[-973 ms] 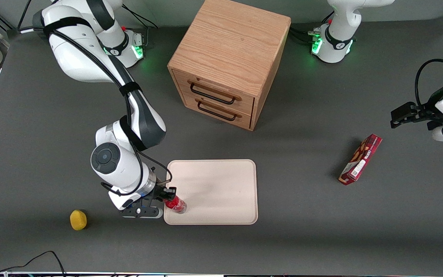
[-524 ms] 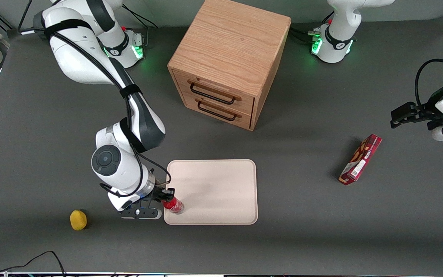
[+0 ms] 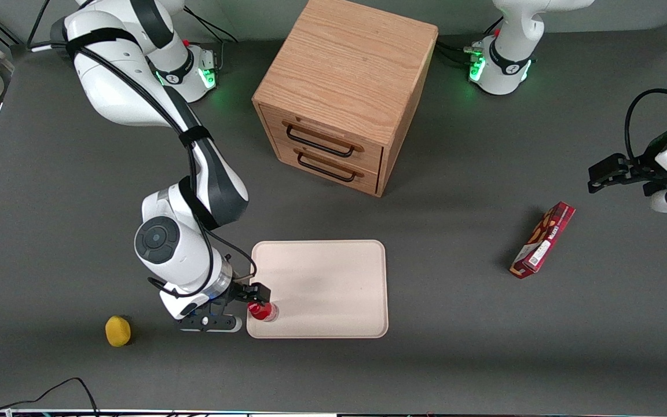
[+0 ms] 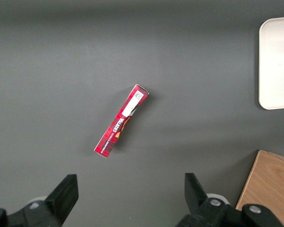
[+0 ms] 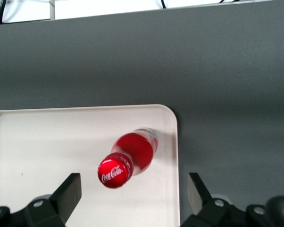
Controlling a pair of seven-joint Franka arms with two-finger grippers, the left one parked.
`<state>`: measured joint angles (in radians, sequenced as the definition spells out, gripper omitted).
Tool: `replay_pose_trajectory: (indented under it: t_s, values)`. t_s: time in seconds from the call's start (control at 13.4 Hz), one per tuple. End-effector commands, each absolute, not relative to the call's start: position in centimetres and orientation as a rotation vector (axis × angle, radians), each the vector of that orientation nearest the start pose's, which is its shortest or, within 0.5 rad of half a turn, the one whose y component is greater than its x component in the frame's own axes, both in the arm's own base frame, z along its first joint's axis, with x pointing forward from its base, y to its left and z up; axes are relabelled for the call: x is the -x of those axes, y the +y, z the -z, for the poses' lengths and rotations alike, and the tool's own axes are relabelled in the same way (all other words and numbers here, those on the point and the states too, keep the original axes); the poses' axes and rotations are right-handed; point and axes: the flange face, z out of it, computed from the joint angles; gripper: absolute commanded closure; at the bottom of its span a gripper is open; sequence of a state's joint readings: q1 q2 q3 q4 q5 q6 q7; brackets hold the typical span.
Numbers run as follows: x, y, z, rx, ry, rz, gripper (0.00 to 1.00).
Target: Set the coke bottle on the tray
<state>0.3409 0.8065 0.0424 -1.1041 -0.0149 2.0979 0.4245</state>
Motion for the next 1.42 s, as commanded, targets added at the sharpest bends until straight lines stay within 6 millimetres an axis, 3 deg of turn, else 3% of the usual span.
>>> replay_pose_trajectory:
  t_s: [0.0, 0.07, 0.3, 0.52, 0.67, 0.75, 0.9, 1.05, 1.35]
  values:
    - [-71.8, 27.2, -40.9, 3.102, 0.072, 0.255, 0.00]
    - [-71.4, 26.7, -42.9, 3.118, 0.072, 0.270, 0.00]
    - [-69.3, 22.0, -48.4, 3.171, 0.140, 0.224, 0.00]
    - [-66.7, 14.8, -55.0, 3.199, -0.019, 0.205, 0.00]
    - [-65.2, 9.3, -57.8, 3.205, -0.017, 0.178, 0.00]
    - [-63.8, 7.9, -58.9, 3.212, -0.061, 0.170, 0.00]
    - [-61.2, 5.0, -60.2, 3.219, -0.053, 0.173, 0.00]
    - [-59.8, 3.6, -60.7, 3.185, -0.002, 0.175, 0.00]
    - [-57.4, 1.4, -58.3, 3.113, 0.083, 0.214, 0.00]
